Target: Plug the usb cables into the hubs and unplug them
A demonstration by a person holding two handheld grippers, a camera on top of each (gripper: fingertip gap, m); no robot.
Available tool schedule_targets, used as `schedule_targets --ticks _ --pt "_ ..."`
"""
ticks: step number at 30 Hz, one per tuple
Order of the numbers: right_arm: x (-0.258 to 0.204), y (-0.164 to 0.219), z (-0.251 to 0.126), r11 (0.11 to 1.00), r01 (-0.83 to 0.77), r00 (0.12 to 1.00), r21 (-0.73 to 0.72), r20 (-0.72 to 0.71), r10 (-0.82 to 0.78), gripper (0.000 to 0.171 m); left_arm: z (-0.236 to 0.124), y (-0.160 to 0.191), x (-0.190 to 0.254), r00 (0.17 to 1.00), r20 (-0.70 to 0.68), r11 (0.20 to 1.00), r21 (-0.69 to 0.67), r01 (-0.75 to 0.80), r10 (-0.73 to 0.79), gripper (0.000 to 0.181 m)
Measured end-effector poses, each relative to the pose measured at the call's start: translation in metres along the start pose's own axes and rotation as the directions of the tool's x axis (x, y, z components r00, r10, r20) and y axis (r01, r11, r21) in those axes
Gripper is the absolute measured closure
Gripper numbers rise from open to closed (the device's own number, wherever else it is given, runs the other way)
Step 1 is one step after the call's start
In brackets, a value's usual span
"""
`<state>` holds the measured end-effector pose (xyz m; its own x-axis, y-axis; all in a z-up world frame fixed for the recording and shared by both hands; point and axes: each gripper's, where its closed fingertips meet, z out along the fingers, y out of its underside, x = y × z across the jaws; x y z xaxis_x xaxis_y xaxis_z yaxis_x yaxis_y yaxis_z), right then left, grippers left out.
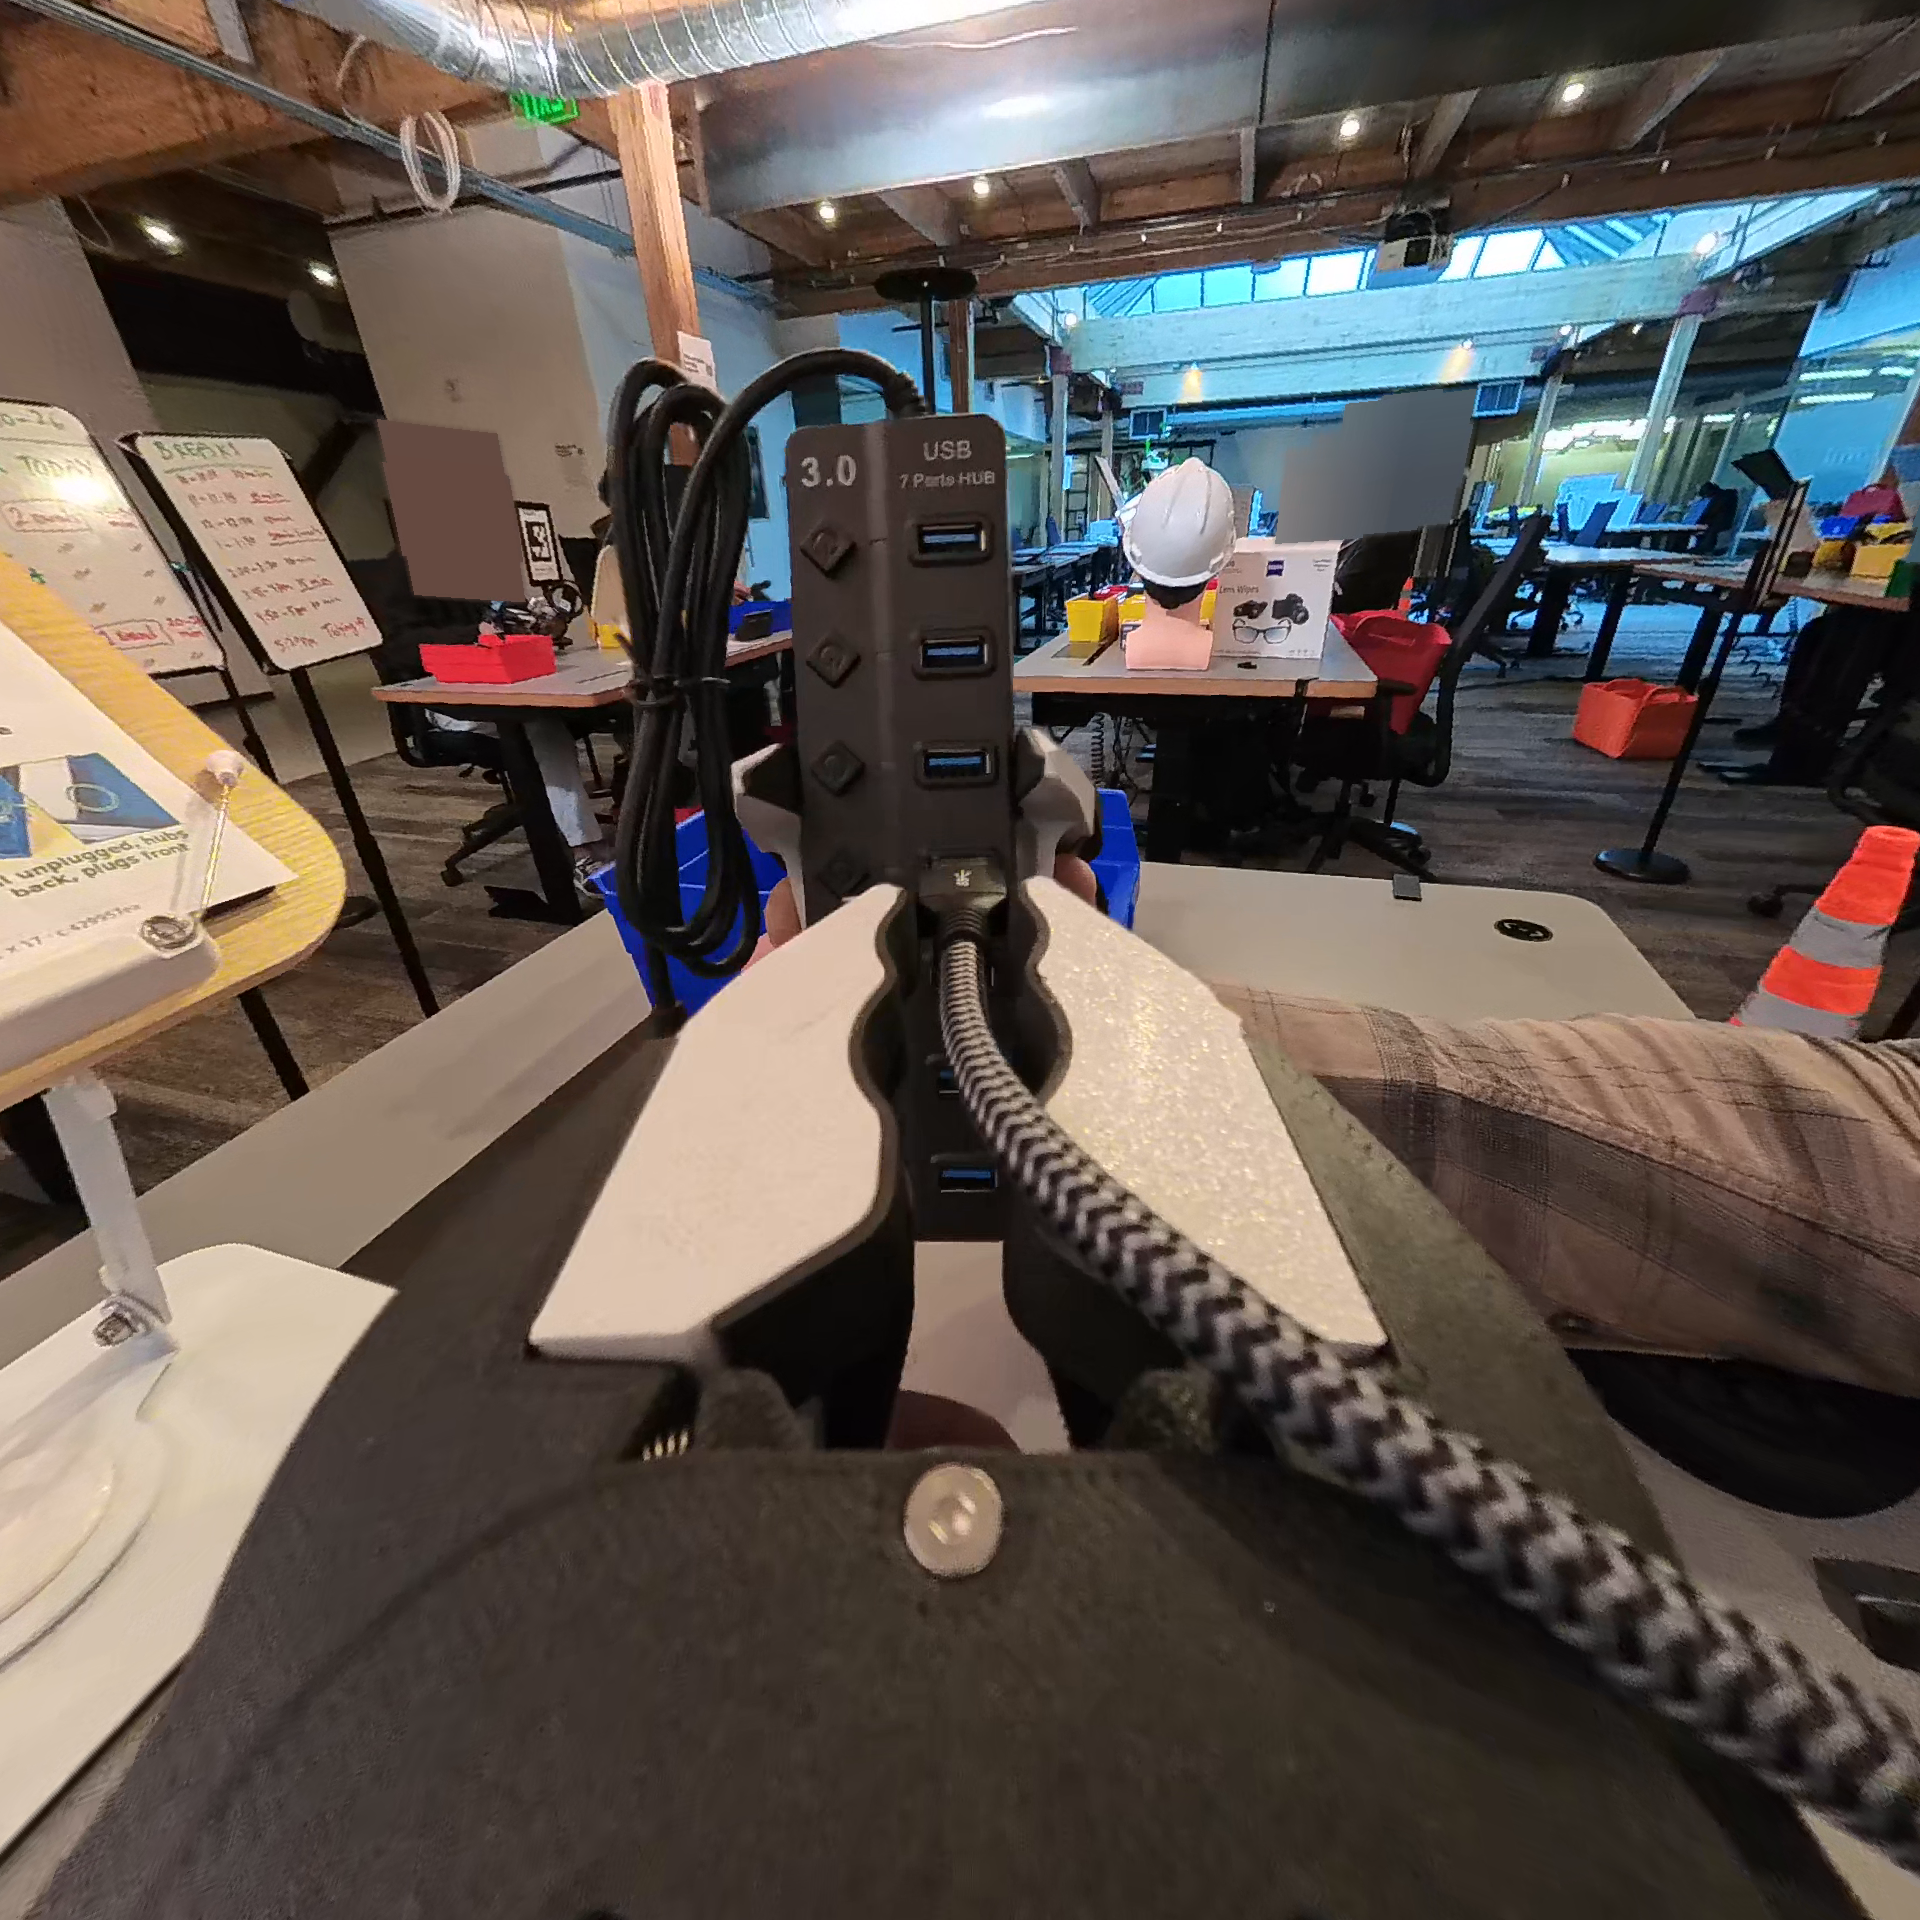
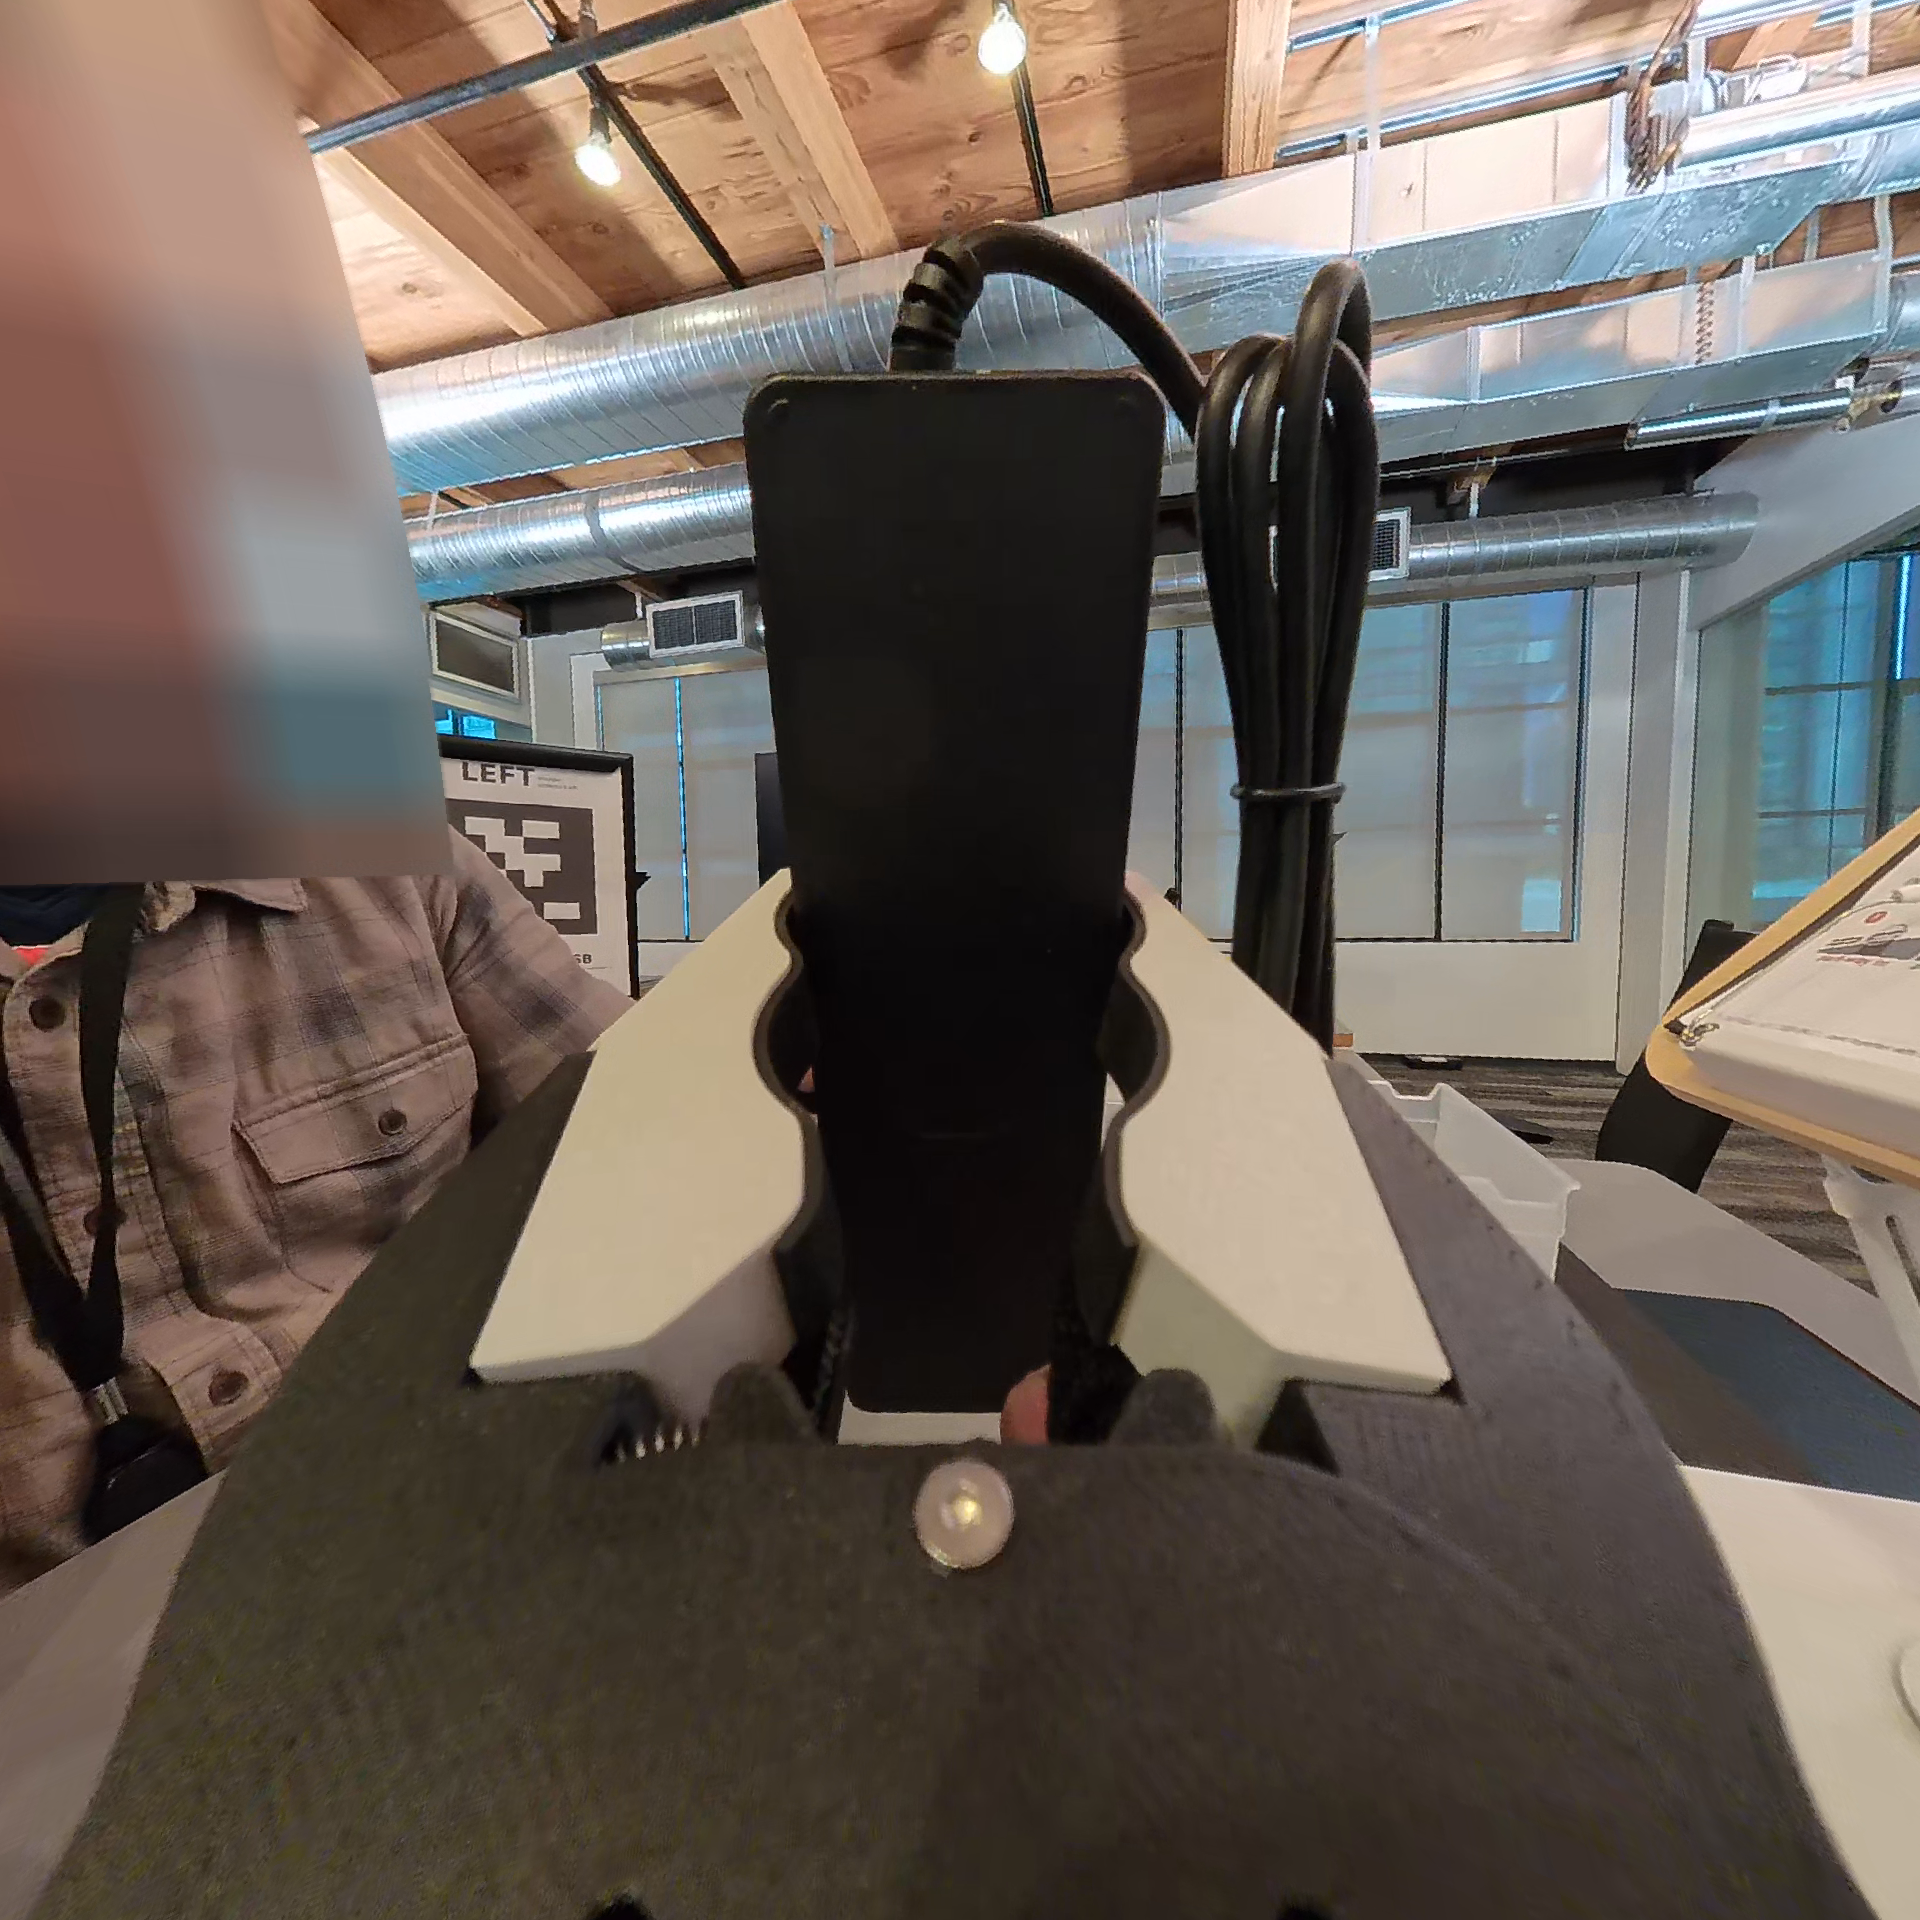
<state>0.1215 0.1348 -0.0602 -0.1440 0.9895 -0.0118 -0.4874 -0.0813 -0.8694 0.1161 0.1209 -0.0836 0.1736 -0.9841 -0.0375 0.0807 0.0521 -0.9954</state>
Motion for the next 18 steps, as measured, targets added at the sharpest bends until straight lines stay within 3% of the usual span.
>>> schedule_targets --ticks 18 --pt "-0.0005 0.0053 0.0005 1.0 -0.009 1.0 -0.019 0.008 0.009 0.119 0.0026 0.0067 0.0004 1.0 -0.003 0.999 -0.052 0.006 -0.007 0.165"
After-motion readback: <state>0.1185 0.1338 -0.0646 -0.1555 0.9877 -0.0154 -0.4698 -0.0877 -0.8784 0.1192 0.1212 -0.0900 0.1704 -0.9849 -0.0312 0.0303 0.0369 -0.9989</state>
